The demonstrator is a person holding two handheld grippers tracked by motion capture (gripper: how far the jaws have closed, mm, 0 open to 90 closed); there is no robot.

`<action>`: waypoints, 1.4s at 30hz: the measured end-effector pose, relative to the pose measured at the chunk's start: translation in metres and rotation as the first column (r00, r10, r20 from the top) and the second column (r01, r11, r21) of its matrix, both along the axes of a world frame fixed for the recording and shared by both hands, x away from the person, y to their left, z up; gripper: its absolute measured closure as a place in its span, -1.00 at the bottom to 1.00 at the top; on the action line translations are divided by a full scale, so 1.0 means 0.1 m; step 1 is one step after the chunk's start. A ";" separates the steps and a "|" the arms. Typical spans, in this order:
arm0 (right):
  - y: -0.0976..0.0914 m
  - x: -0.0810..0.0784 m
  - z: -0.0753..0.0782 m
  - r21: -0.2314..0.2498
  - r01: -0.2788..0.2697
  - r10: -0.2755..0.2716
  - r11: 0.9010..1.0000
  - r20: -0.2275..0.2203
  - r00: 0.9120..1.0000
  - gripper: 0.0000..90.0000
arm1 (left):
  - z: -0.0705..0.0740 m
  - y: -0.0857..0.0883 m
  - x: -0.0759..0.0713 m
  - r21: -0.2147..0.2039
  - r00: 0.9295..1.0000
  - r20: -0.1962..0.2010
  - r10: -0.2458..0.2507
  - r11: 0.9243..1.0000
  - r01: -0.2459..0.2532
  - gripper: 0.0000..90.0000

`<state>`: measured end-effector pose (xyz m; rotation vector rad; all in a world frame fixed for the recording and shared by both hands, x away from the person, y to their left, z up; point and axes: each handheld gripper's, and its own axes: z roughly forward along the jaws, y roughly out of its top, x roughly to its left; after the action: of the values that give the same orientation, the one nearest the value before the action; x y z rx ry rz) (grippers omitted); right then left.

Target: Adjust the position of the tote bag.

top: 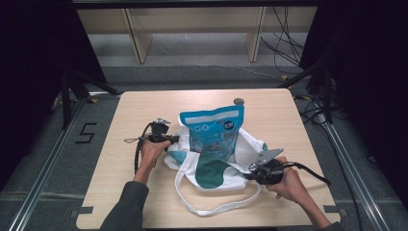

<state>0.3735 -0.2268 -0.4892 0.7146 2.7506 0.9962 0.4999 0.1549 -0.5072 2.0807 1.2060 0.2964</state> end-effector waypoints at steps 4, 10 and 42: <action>0.02 0.04 -0.07 0.006 -0.014 0.014 1.000 -0.017 1.000 0.96 | 0.03 -0.02 -0.04 0.026 1.000 0.018 -0.004 1.000 0.003 0.84; -0.03 0.06 0.02 0.015 0.013 -0.013 1.000 -0.038 0.999 0.85 | 0.36 0.12 -0.28 0.024 0.998 0.070 -0.004 1.000 0.002 0.15; -0.17 0.83 0.56 0.218 0.246 -0.266 0.944 0.066 0.962 0.46 | 0.33 -0.16 -0.89 -0.132 0.930 0.121 -0.348 0.923 0.362 0.34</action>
<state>0.4570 -0.2439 -0.4336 0.9984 2.4161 1.2328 0.4113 0.1386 -0.4742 2.0768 0.7487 0.1269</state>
